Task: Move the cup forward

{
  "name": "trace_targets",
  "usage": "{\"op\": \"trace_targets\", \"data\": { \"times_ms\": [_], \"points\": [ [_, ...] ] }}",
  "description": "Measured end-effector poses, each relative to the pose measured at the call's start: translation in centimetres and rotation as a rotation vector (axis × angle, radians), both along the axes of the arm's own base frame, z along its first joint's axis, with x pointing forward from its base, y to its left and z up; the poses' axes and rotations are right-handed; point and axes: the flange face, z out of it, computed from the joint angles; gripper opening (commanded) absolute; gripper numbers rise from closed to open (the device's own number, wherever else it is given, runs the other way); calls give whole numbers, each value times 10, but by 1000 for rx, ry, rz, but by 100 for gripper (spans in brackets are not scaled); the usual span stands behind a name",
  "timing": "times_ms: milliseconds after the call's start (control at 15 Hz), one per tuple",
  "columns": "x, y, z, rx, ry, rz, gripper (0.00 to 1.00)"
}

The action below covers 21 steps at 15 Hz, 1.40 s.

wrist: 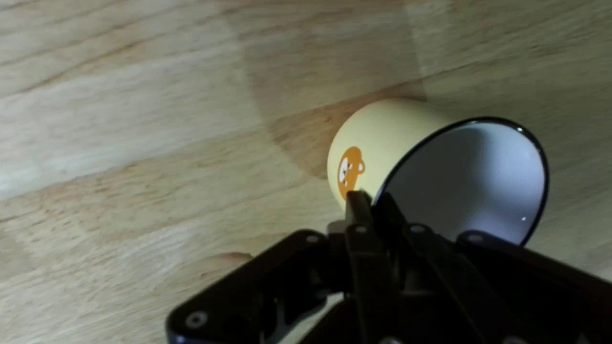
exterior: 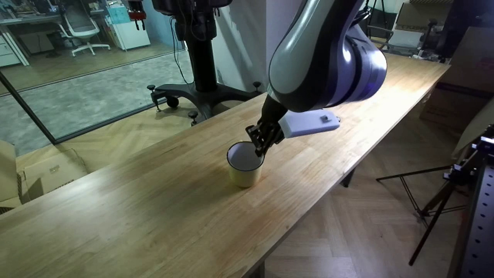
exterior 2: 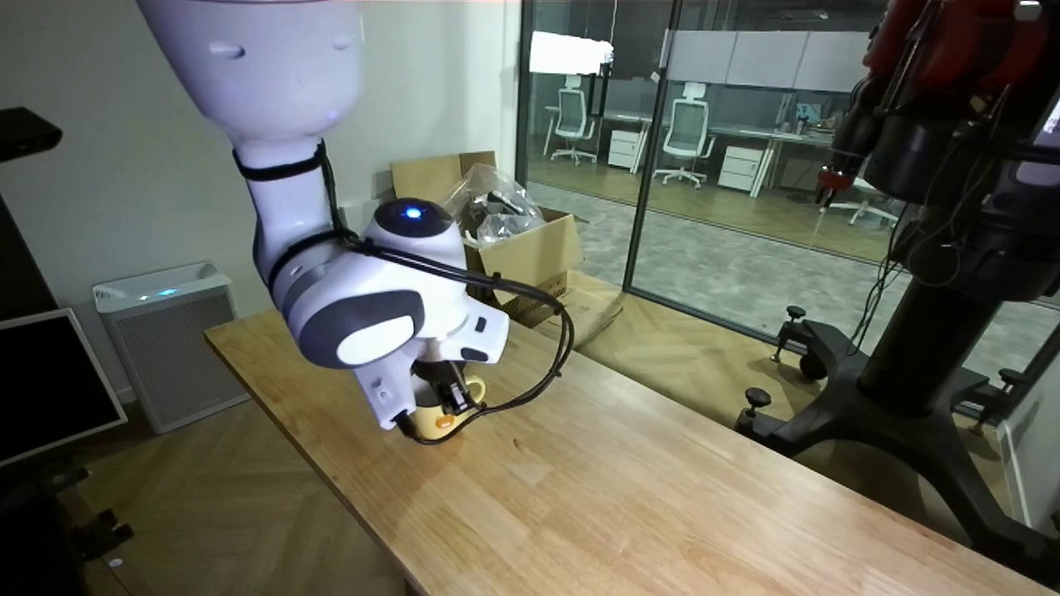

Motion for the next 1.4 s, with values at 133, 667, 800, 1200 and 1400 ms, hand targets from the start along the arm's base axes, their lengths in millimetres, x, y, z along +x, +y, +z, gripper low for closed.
{"op": "trace_targets", "data": {
  "times_ms": [133,667,800,1200,1400],
  "points": [
    [-10,3,-3,45,14,-8,2],
    [-25,-9,-6,95,44,-27,33],
    [-25,-10,-6,98,52,-26,40],
    [-23,-12,7,93,113,2,81],
    [-19,-18,28,57,143,9,99]
  ]
}}
